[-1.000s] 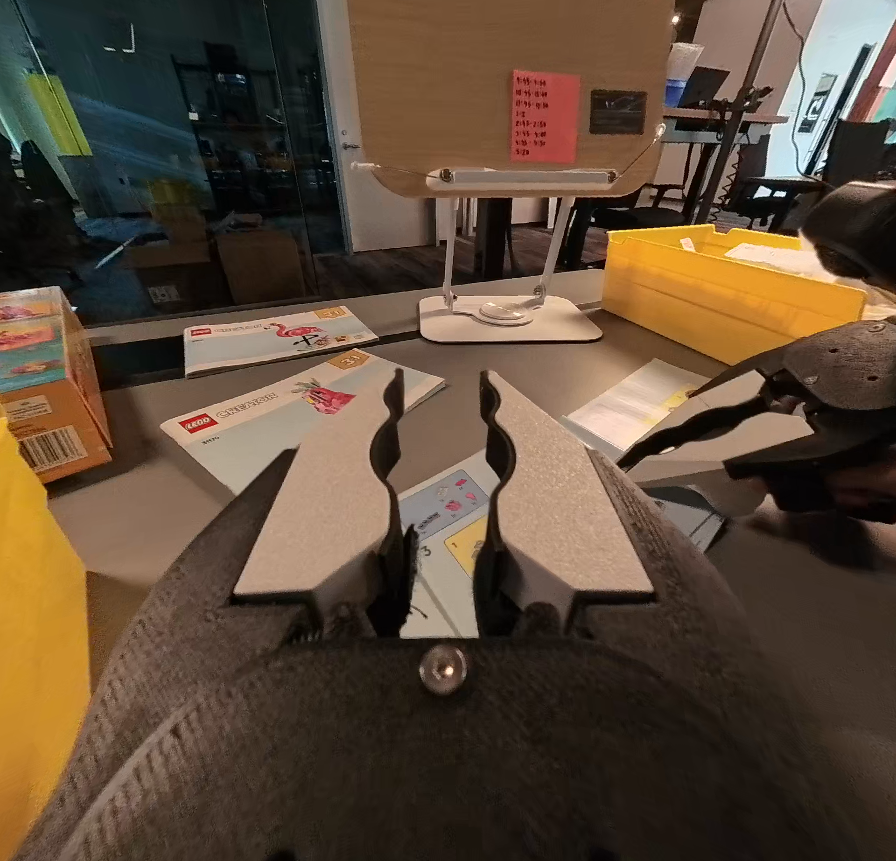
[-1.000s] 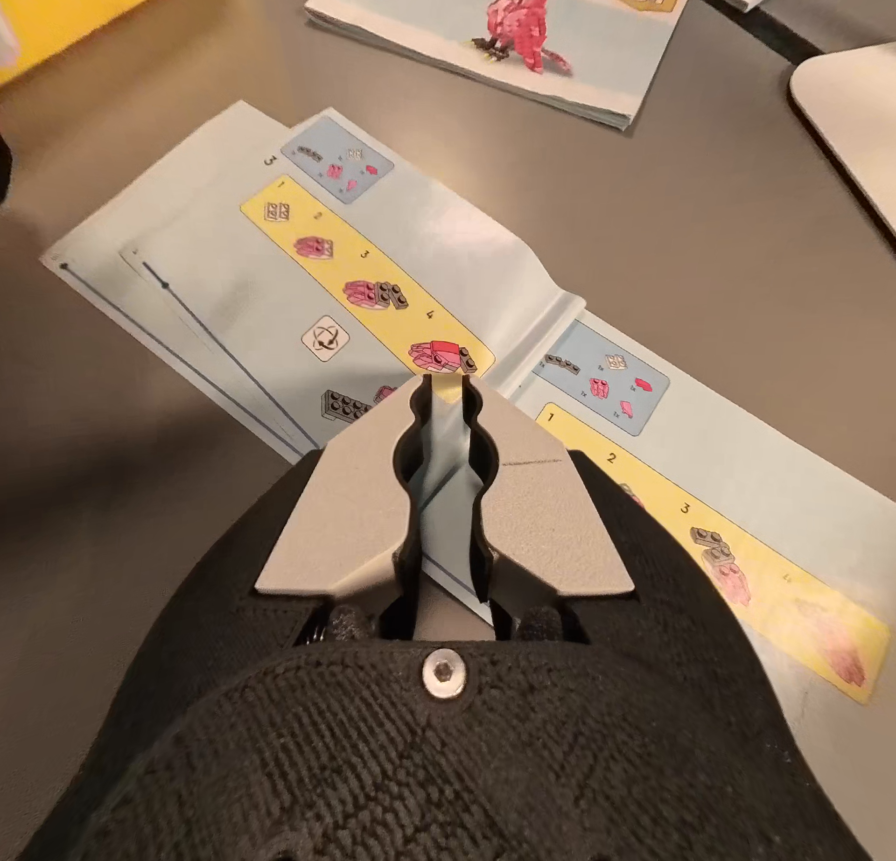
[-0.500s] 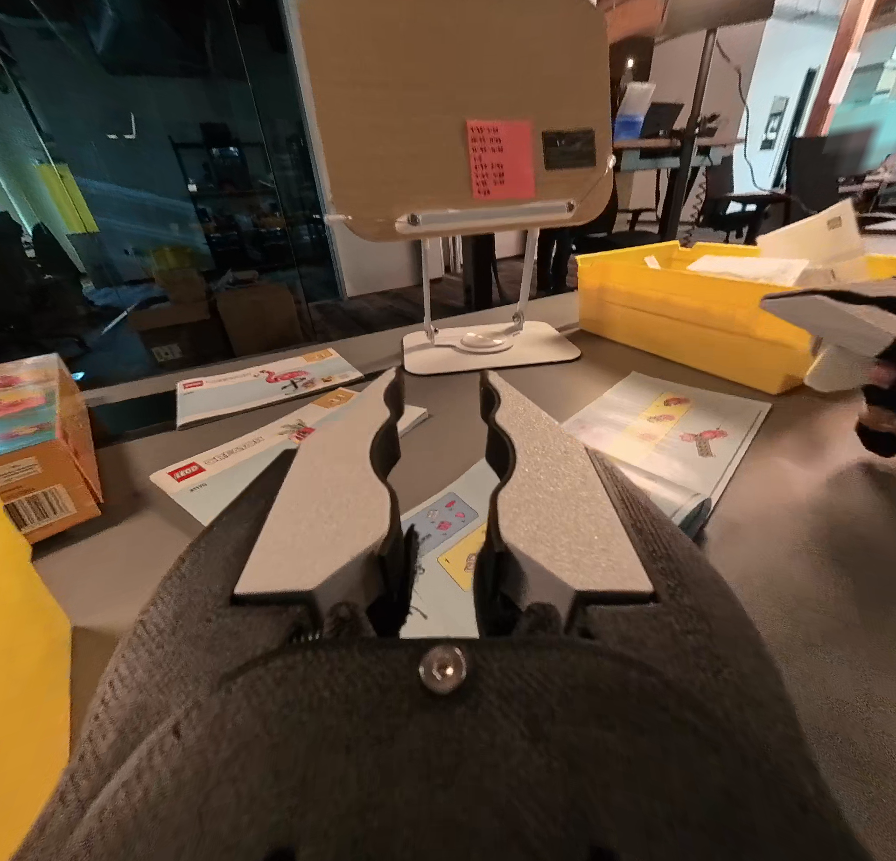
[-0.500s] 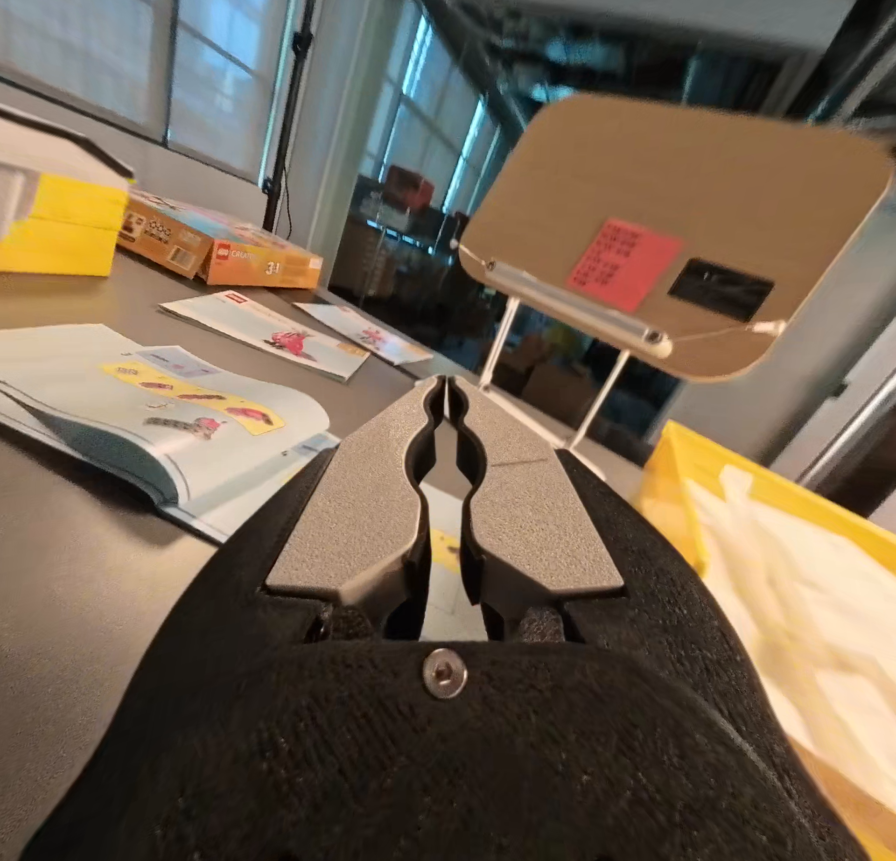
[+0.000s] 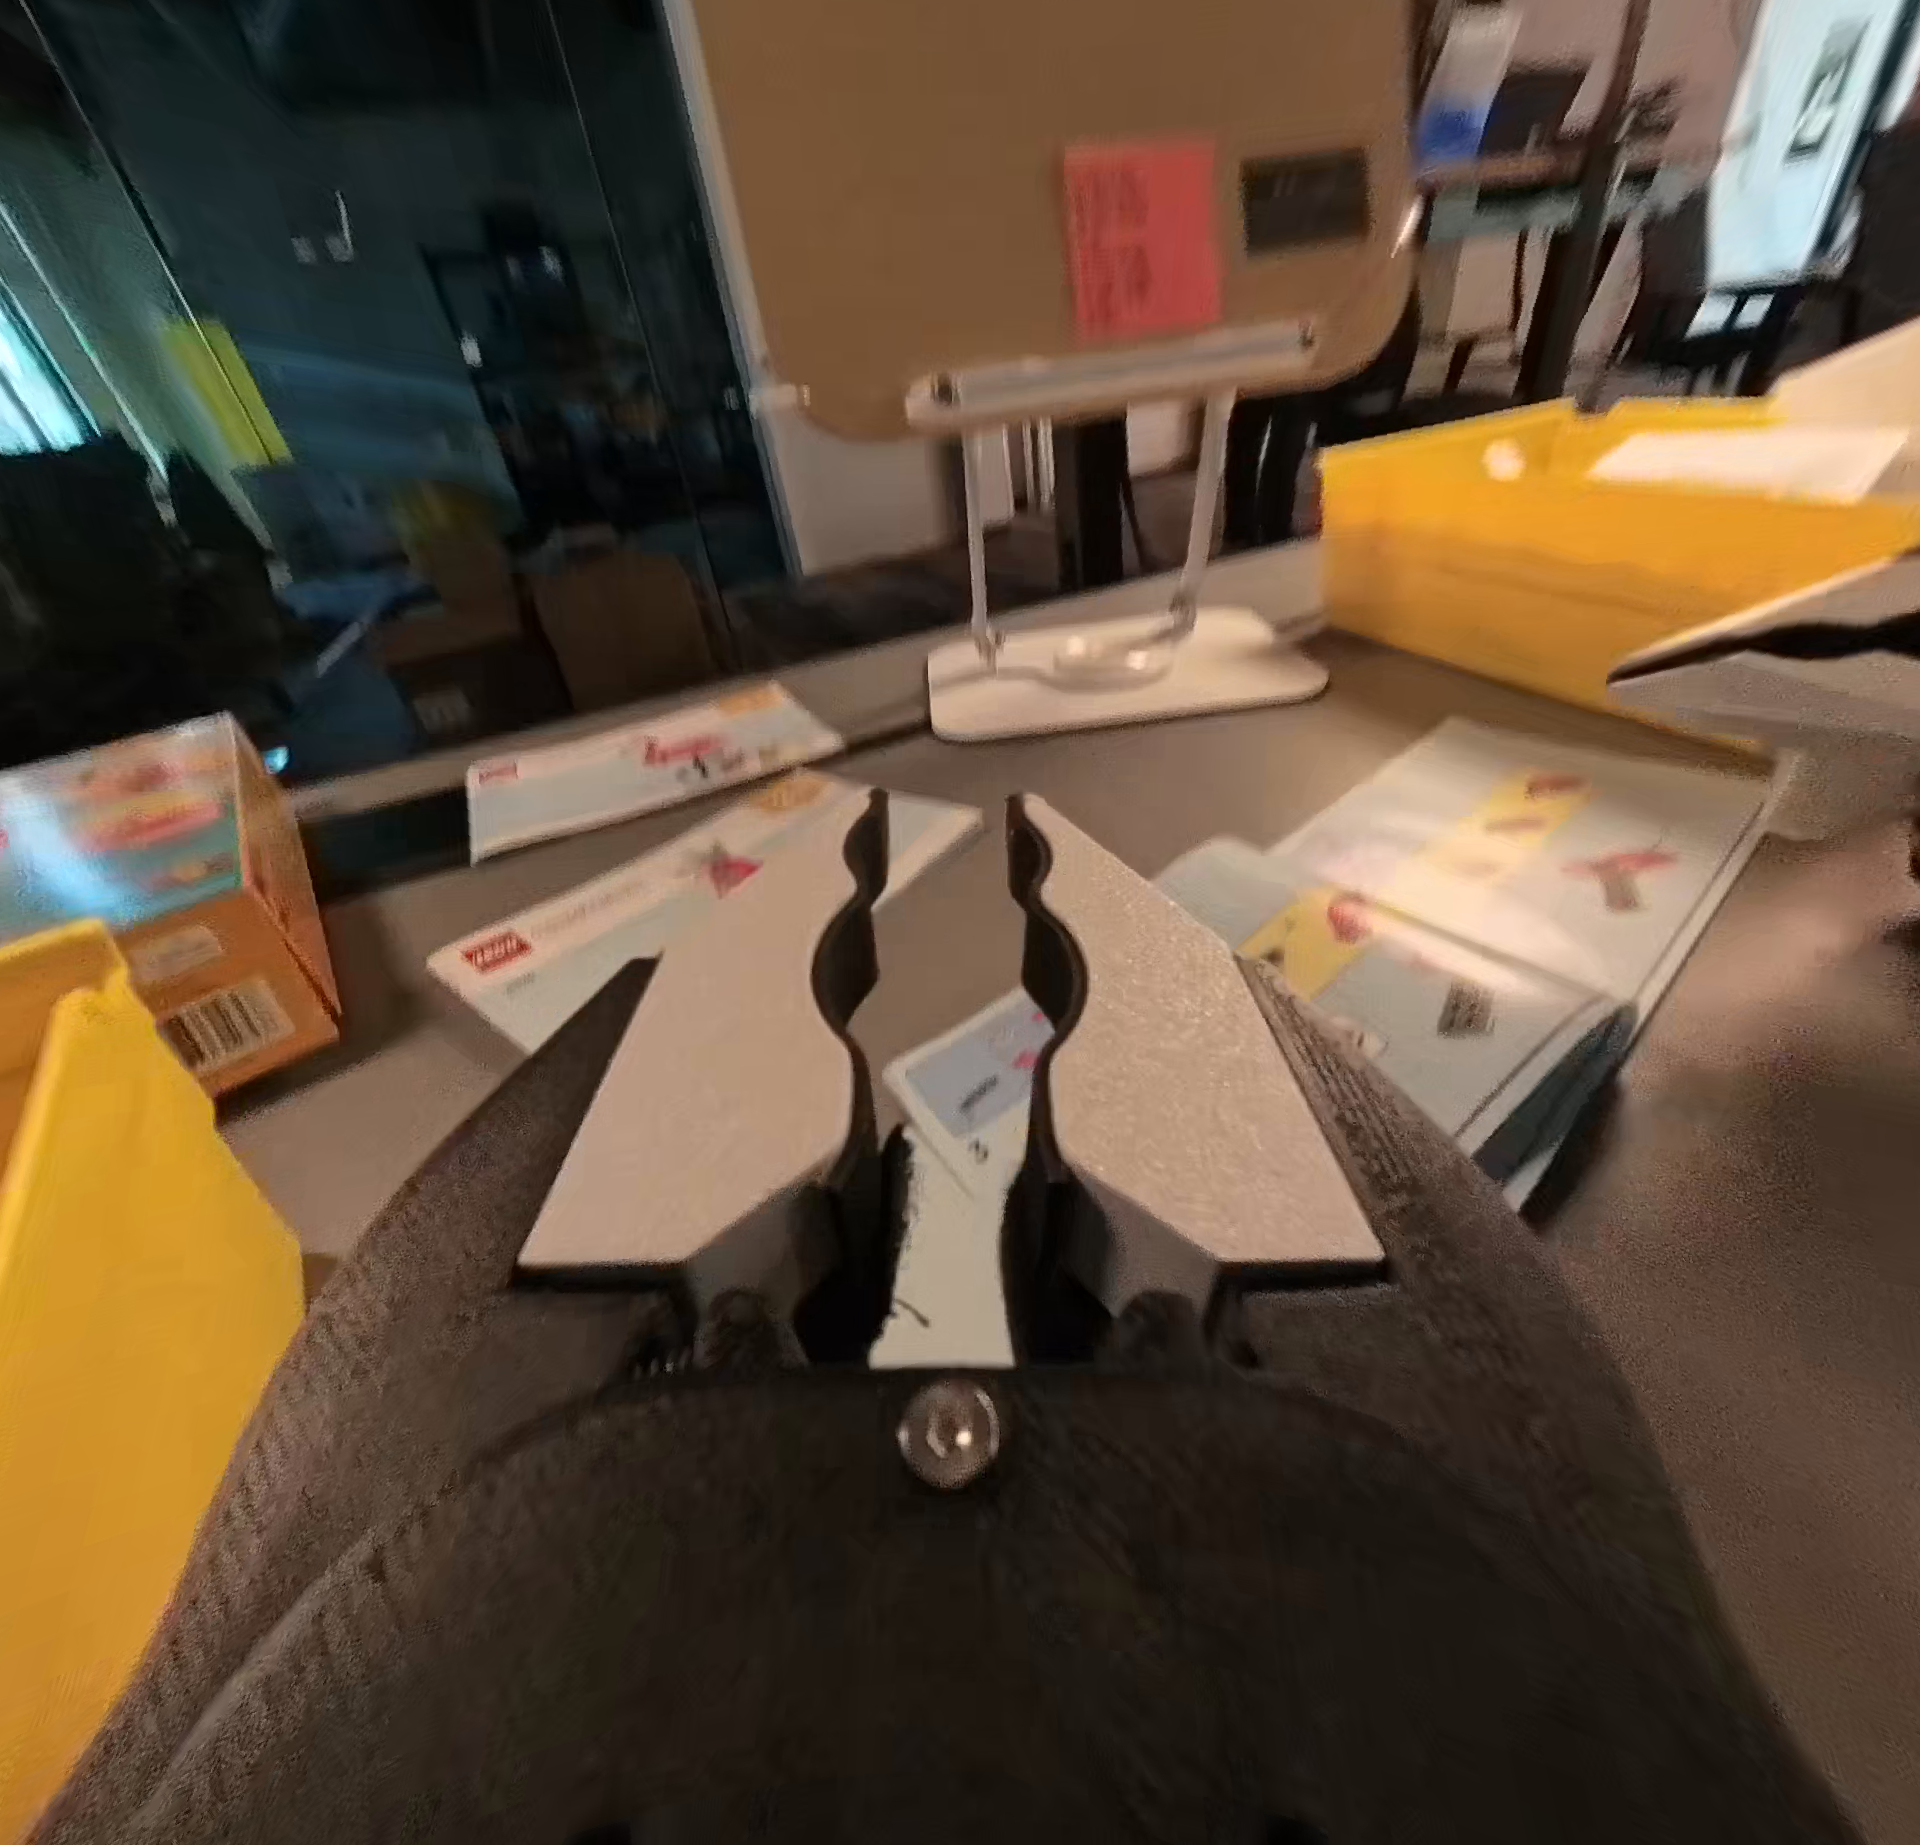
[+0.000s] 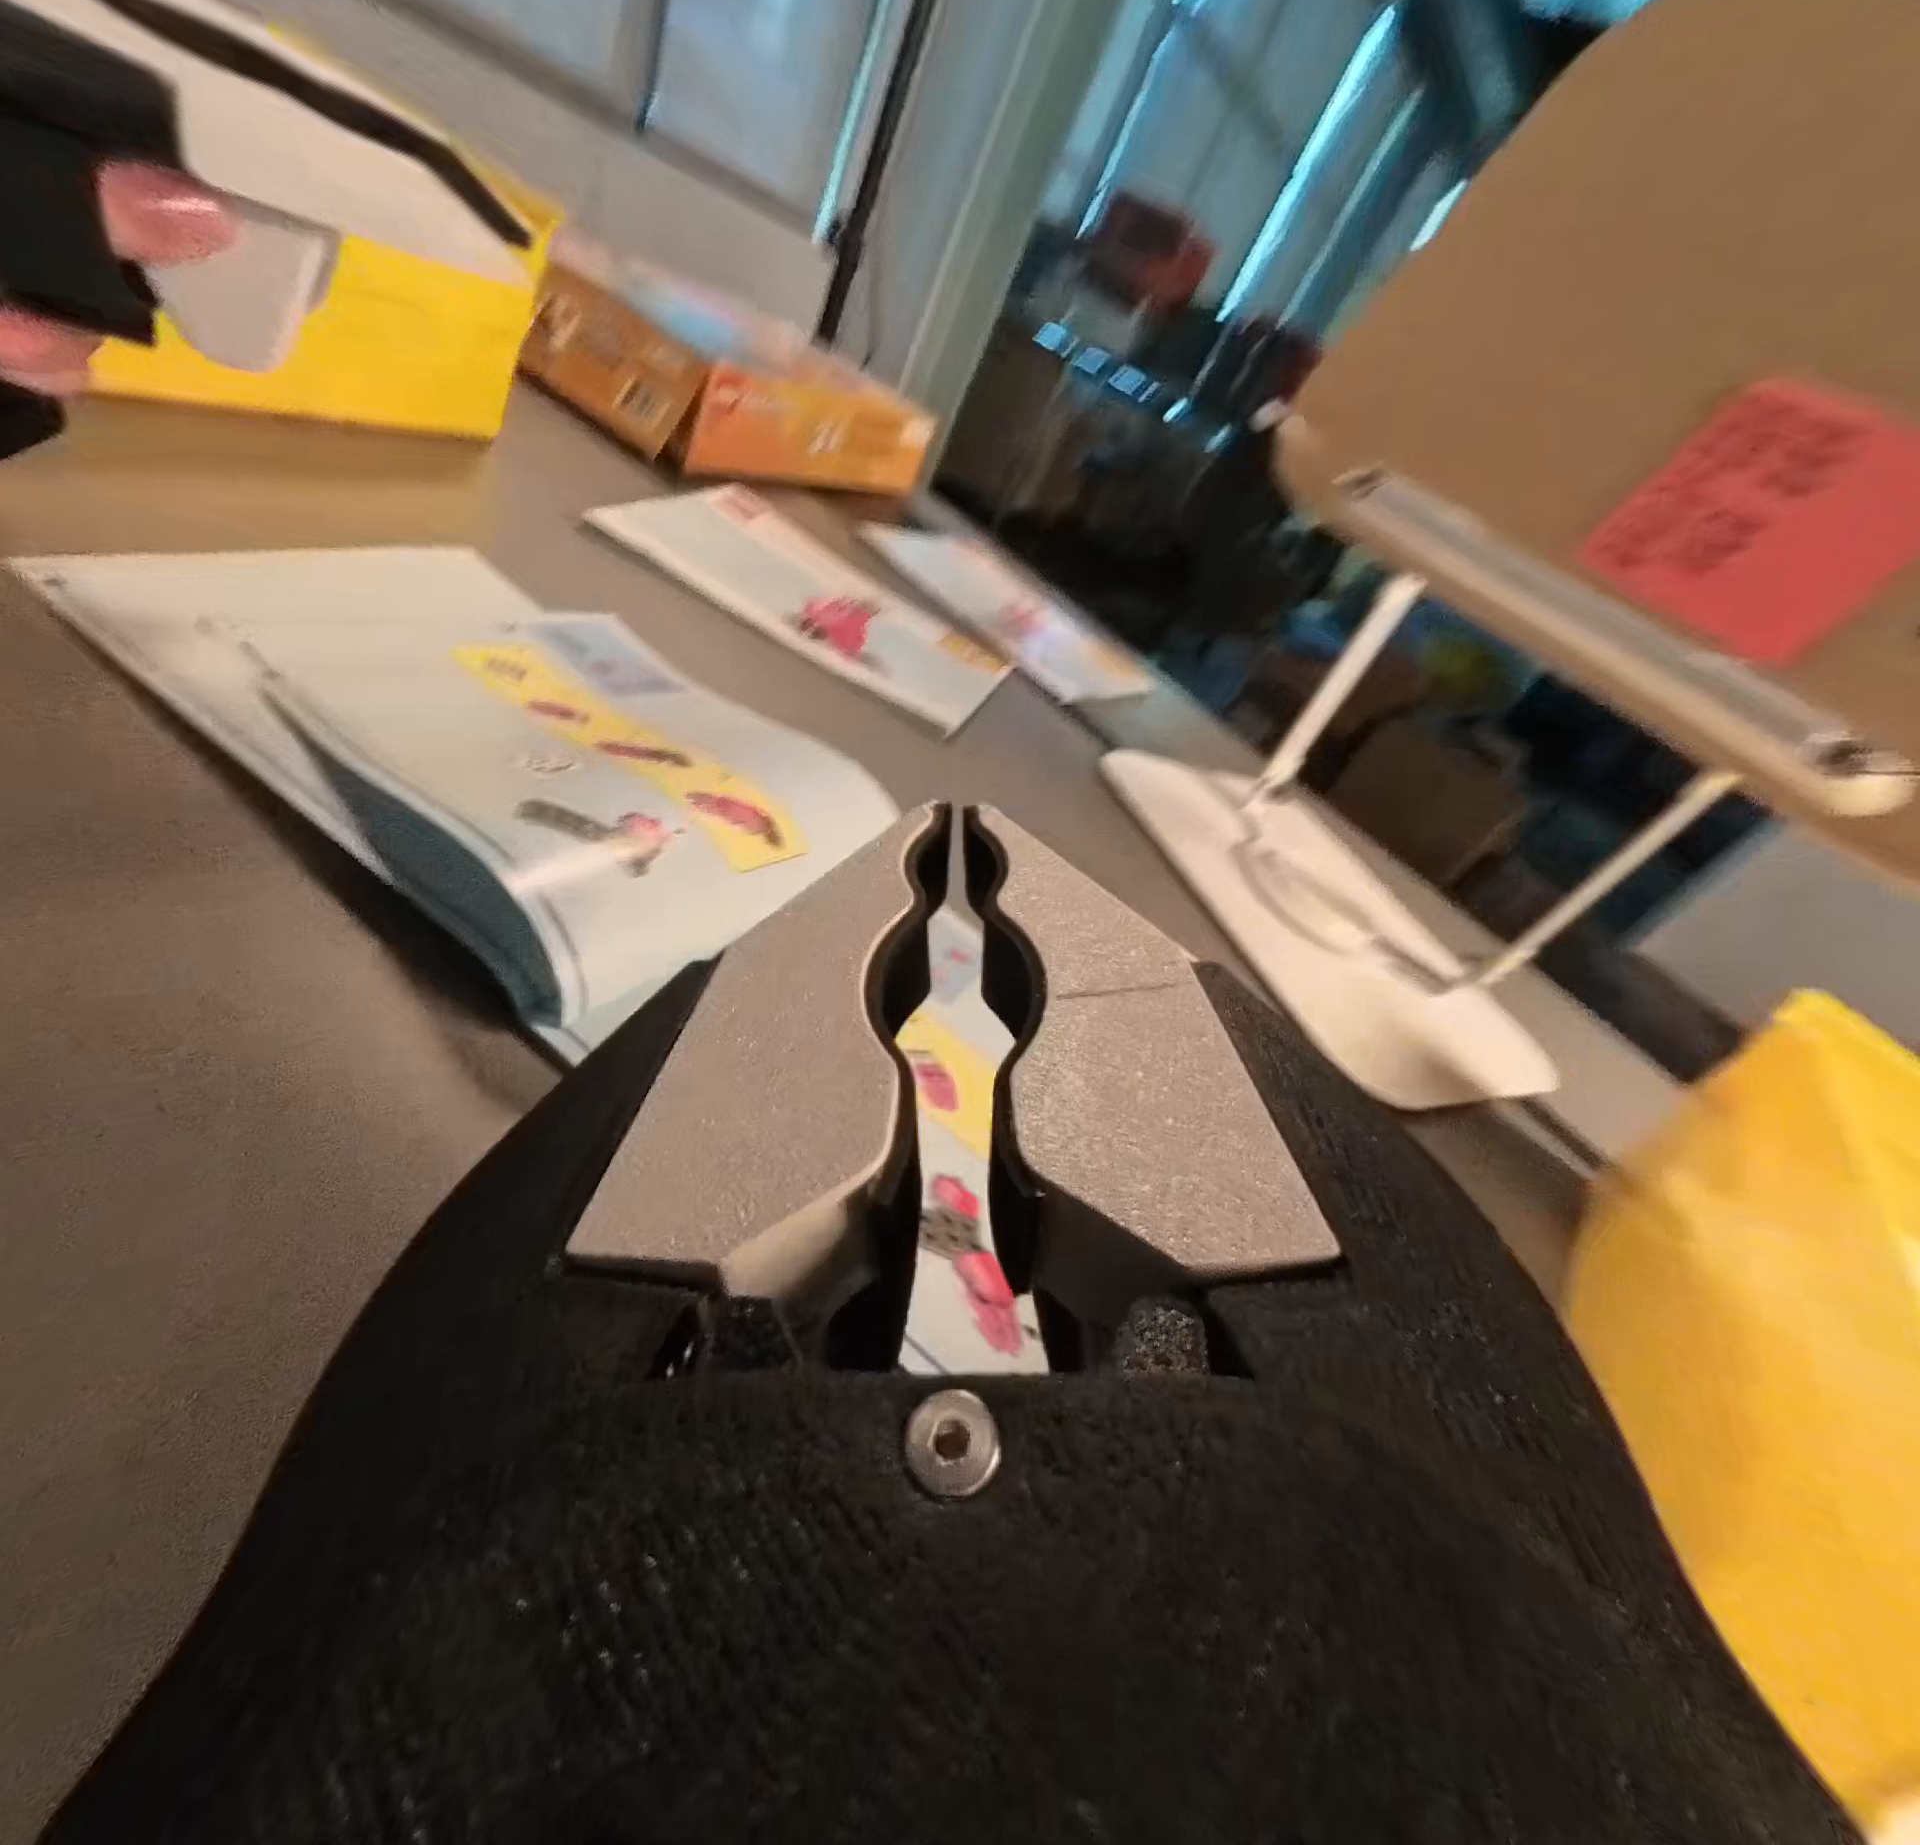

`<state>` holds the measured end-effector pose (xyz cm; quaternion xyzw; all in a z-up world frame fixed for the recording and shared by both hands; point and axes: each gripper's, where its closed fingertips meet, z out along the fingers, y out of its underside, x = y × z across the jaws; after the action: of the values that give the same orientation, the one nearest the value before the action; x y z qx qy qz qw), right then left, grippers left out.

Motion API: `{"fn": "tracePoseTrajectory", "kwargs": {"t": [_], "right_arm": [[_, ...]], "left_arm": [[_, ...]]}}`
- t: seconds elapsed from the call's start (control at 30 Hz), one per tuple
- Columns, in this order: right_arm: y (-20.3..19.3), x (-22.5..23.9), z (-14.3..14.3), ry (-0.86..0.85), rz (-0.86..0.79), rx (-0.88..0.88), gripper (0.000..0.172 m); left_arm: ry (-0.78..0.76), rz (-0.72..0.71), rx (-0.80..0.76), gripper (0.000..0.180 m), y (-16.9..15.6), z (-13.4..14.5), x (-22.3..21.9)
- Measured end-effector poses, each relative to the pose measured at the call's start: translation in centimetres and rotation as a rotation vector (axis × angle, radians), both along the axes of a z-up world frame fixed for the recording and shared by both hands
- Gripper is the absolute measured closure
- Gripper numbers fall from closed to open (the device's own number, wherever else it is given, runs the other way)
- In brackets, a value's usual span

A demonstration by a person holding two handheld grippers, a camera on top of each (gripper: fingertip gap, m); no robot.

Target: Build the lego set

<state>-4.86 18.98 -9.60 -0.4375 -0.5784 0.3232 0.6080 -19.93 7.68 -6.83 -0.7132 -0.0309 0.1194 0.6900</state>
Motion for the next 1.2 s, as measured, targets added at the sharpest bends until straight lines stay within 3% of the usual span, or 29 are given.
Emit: {"fn": "tracePoseTrajectory", "kwargs": {"t": [0.2,0.33,0.5,0.67,0.87,1.07,1.2], "right_arm": [[0.5,-5.0,-4.5,-0.35,0.038,-0.298,0.168],[-0.4,-7.0,-6.8,-0.503,0.091,-0.519,0.162],[-3.1,-7.4,-7.8,-0.583,0.23,-0.532,0.15],[-3.5,-7.3,-8.2,-0.614,0.24,-0.464,0.145],[-3.6,-7.7,-7.8,-0.568,0.183,-0.31,0.138],[-2.9,-6.2,-3.3,-0.263,0.167,-0.245,0.143],[-1.6,-4.2,-1.0,-0.081,0.109,-0.393,0.147]], "left_arm": [[-0.015,0.049,-0.291,0.17,0.8,-5.0,-1.2],[0.036,0.204,-0.547,0.175,-0.1,-8.8,-3.6],[0.121,0.257,-0.699,0.18,-0.4,-10.8,-4.2],[0.1,0.259,-0.68,0.18,-0.4,-10.6,-4.3],[0.041,0.24,-0.531,0.18,-0.2,-8.6,-4.3],[0.004,0.174,-0.373,0.177,0.2,-6.4,-3.5],[0.012,0.123,-0.296,0.175,0.5,-4.9,-2.4]]}}
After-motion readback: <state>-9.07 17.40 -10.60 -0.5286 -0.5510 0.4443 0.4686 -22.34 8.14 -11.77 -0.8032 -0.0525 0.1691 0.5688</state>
